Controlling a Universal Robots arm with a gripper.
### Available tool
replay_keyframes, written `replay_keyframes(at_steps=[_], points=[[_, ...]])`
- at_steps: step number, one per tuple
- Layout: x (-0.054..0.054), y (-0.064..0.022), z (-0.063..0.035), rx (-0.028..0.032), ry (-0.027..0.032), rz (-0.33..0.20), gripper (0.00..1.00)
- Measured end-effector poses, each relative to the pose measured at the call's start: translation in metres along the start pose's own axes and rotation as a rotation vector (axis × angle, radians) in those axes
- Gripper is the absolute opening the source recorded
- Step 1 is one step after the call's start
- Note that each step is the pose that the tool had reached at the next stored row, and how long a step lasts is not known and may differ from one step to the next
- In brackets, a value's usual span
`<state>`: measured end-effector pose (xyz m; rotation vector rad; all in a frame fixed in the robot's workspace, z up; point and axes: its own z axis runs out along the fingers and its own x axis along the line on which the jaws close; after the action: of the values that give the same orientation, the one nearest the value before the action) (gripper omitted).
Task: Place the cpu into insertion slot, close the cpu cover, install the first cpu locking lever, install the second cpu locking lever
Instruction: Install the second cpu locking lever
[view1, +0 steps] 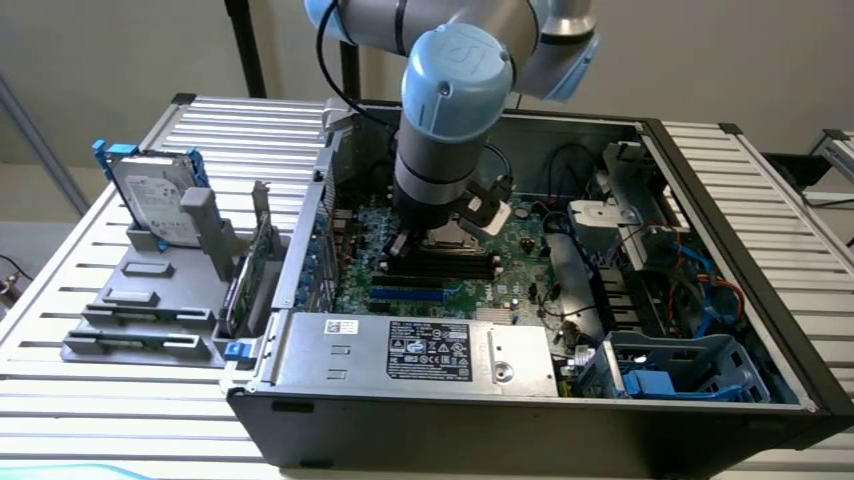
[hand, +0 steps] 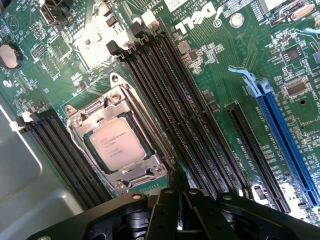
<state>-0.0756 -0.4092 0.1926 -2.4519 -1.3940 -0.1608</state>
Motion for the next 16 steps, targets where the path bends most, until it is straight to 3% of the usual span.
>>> replay_keyframes(at_steps=[3, 6, 12, 16], points=[[0.0, -0.0002, 0.0004, -0.0078, -0.0125, 0.0, 0.11], [0.001, -0.0012, -0.0045, -0.0125, -0.0205, 0.001, 0.11], [0.007, -0.006, -0.0244, -0.0142, -0.0236, 0.001, 0.11], [0.007, -0.0062, -0.0247, -0.0143, -0.0236, 0.001, 0.11]])
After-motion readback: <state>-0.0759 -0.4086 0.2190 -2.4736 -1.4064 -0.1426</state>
